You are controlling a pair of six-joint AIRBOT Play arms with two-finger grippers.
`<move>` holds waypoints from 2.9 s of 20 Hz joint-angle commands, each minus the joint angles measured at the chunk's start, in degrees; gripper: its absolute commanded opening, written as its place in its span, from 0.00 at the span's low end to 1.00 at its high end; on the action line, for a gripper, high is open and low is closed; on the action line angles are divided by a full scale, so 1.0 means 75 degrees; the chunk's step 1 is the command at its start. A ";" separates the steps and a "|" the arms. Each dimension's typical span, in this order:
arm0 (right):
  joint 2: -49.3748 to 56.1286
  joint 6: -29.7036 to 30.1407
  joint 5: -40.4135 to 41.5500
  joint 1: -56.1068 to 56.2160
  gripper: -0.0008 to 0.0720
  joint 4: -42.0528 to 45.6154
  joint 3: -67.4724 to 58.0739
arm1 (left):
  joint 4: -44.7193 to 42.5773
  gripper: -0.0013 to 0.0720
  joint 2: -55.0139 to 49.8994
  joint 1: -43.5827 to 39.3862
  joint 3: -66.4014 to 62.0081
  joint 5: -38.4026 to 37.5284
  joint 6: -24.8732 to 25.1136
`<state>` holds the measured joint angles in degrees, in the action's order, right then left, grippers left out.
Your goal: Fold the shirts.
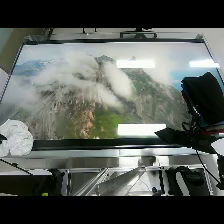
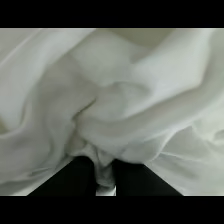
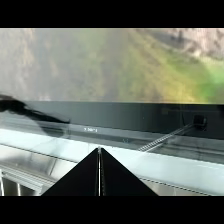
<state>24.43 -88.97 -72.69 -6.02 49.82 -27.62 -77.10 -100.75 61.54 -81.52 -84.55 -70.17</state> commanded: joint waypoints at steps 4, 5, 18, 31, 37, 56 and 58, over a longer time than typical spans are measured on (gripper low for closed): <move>0.0000 0.0000 0.0009 0.0006 0.04 -0.0003 0.0003 | 0.3652 0.03 0.0670 -0.0335 -0.0038 -0.0702 0.0472; 0.0000 0.0000 0.0009 0.0006 0.04 -0.0003 0.0003 | 0.4106 0.03 0.0976 -0.0583 -0.0038 -0.0799 0.0551; 0.0227 0.0192 0.0265 -0.0003 0.04 -0.0079 0.0003 | 0.6024 0.07 0.2707 -0.9407 0.2235 0.2661 0.0717; 0.2224 0.1591 0.2853 0.1597 0.69 -0.1746 0.0632 | 0.4488 0.99 0.1055 -0.9582 0.1973 0.1026 0.0460; 0.5018 0.3407 0.5697 0.4354 0.69 -0.4348 0.0367 | 0.4733 0.99 0.1011 -0.9710 0.2911 0.2168 0.1125; 0.8285 0.5007 0.4637 0.5304 0.04 -0.5727 -0.2130 | 0.5432 0.06 0.1032 -0.9626 0.2474 0.2789 0.1647; 0.8026 0.4430 0.4266 0.4957 0.04 -0.4843 -0.2127 | 0.5488 0.06 0.1227 -0.9515 0.2133 0.2390 0.1638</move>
<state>86.13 -52.07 -36.91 33.50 7.07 -43.46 -37.65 -92.66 -10.61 -62.98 -62.48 -58.81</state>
